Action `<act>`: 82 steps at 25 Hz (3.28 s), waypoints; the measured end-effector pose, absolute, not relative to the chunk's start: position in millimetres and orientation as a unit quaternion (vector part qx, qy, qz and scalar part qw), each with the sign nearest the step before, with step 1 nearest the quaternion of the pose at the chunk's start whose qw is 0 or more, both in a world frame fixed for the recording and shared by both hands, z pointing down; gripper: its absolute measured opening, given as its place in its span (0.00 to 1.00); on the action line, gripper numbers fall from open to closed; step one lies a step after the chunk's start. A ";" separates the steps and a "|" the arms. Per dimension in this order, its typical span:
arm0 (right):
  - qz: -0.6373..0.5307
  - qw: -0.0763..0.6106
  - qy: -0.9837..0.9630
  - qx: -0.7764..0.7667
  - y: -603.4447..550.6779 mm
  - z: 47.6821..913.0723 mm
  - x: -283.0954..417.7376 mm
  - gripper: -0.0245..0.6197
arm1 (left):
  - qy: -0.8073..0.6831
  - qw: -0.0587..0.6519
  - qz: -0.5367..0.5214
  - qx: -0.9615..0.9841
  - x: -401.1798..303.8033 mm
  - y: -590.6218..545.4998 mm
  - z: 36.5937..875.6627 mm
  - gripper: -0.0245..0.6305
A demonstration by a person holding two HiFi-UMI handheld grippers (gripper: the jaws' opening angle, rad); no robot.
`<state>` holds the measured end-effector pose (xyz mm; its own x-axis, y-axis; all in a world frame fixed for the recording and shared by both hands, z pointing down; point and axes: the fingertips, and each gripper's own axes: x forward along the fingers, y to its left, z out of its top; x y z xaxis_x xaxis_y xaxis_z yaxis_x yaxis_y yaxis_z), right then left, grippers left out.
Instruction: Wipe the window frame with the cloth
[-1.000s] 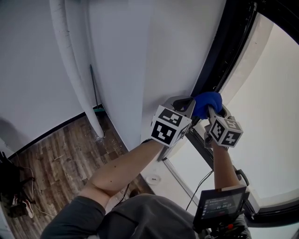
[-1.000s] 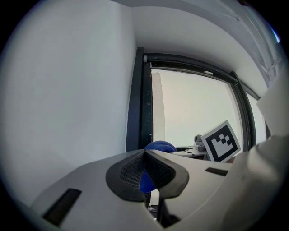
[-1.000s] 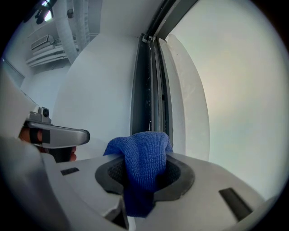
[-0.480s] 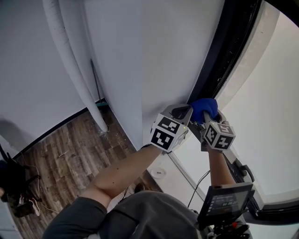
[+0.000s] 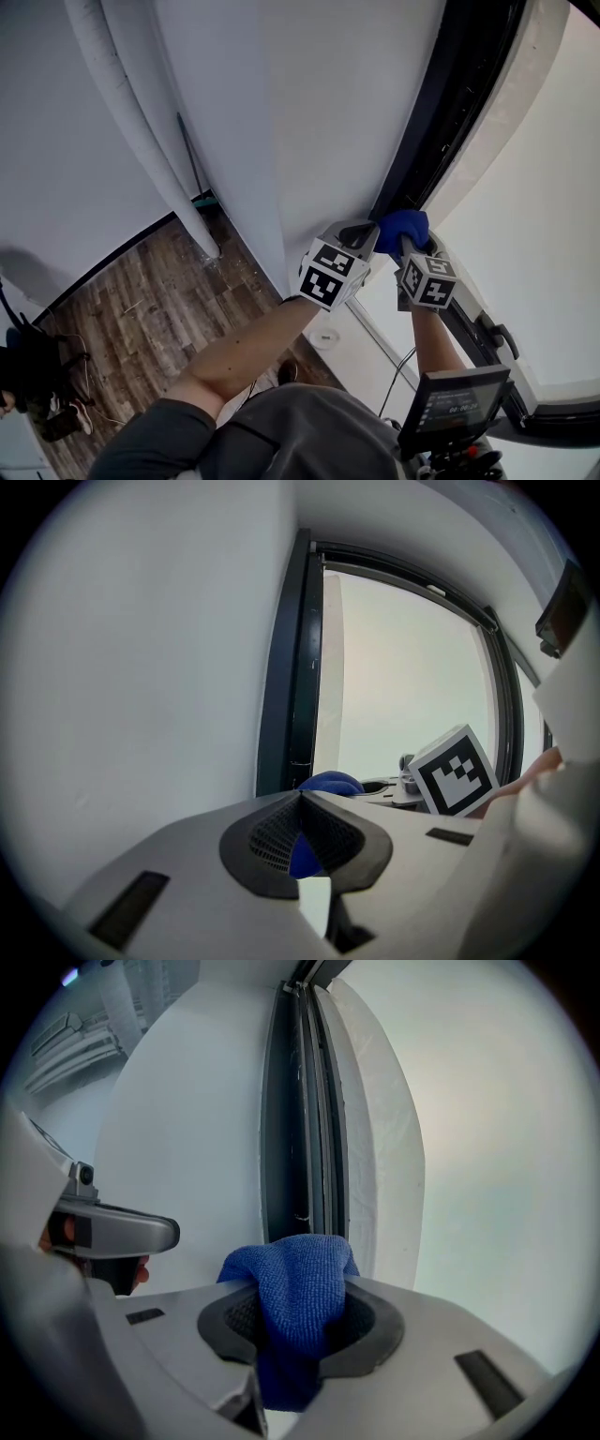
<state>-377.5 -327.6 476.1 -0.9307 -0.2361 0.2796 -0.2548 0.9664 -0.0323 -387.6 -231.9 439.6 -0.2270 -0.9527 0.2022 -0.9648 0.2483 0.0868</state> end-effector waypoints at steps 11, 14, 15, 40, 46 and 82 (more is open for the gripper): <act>0.052 0.181 -0.970 0.151 -334.1 531.8 -372.5 0.24 | -0.762 0.140 0.053 0.629 -383.8 -234.8 485.4 0.05; 0.054 0.190 -0.968 0.156 -333.5 542.6 -371.6 0.23 | -0.758 0.148 0.056 0.632 -383.3 -234.4 496.3 0.05; 0.055 0.193 -0.967 0.157 -333.0 545.2 -371.8 0.24 | -0.757 0.150 0.056 0.633 -383.4 -233.9 498.6 0.05; 0.103 0.150 -0.963 0.197 -296.3 513.0 -329.2 0.24 | -0.726 0.127 0.004 0.676 -359.9 -206.5 472.0 0.05; 0.093 0.127 -0.965 0.210 -282.3 482.8 -291.6 0.23 | -0.712 0.100 -0.006 0.695 -338.5 -196.5 466.4 0.05; 0.062 0.025 -0.906 0.418 -259.2 378.4 107.6 0.23 | -0.555 0.020 0.023 0.831 -46.4 -202.4 368.9 0.05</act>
<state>107.6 -259.2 378.4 -0.6500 -0.7537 0.0976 -0.7599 0.6436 -0.0909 -46.4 -202.4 368.9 0.3821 -0.9222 0.0597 -0.9240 -0.3823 0.0076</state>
